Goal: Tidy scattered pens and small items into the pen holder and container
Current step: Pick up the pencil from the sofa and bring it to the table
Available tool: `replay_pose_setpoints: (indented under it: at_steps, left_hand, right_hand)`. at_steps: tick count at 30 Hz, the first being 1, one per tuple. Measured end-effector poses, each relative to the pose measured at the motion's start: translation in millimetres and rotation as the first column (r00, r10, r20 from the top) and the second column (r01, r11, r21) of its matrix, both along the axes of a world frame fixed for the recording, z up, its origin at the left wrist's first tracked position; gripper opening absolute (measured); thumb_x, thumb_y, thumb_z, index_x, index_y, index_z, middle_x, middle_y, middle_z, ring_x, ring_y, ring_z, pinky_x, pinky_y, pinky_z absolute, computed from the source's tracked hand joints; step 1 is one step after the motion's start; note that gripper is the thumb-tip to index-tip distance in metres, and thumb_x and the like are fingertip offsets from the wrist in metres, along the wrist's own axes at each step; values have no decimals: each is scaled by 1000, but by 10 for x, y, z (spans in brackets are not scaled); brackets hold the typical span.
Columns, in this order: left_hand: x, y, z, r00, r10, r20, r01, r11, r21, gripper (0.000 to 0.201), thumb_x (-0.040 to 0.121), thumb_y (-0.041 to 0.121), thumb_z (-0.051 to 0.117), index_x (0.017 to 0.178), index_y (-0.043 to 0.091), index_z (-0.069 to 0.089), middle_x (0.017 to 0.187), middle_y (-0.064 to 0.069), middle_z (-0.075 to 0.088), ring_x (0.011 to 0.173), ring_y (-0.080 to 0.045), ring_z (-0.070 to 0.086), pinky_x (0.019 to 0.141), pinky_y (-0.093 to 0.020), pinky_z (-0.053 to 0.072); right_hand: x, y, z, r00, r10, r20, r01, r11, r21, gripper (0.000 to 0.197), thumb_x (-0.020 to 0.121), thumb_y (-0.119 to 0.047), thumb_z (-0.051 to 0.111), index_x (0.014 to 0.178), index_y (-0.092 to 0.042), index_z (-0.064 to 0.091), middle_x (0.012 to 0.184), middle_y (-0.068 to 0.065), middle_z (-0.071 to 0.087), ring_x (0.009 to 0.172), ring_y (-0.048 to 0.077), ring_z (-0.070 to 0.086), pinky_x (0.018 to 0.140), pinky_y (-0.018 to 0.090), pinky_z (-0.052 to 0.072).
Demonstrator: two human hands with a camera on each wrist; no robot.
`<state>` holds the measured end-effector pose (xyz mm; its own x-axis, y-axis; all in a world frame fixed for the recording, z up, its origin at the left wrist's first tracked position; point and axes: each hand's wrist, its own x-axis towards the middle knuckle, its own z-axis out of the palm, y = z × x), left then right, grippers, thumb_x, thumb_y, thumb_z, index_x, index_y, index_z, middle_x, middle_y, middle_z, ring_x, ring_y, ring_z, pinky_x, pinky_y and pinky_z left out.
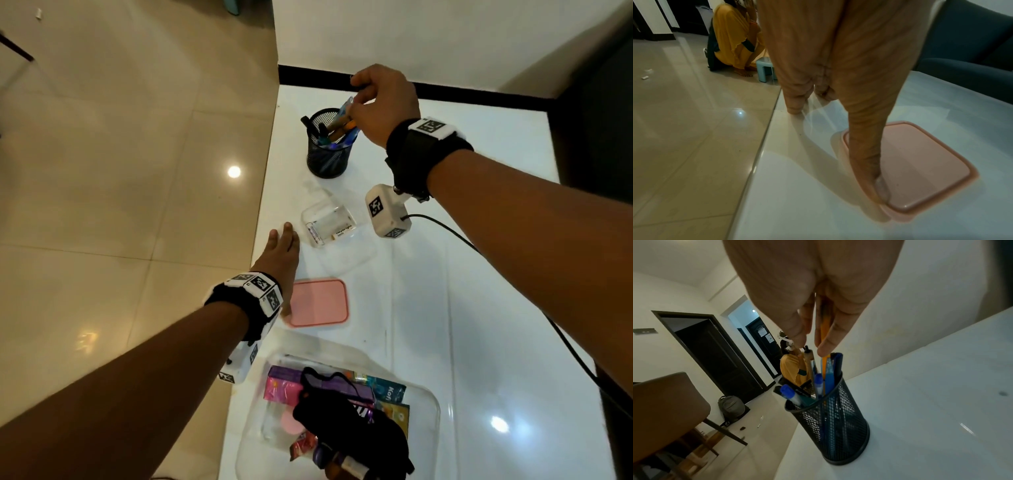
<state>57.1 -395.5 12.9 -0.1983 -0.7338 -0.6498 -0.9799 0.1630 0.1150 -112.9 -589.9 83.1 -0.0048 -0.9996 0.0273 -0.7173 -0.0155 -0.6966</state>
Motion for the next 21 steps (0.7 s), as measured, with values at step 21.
replay_pose_setpoints:
  at_steps: [21]
  left_hand:
    - [20, -22, -64, 996, 71, -62, -70, 997, 16, 105, 83, 8, 71, 150, -4, -9, 159, -18, -18, 146, -42, -10, 120, -43, 11]
  right_hand:
    - [158, 157, -157, 933, 170, -318, -215, 970, -112, 36, 86, -10, 57, 119, -20, 64, 121, 8, 57, 113, 26, 52, 89, 23, 37]
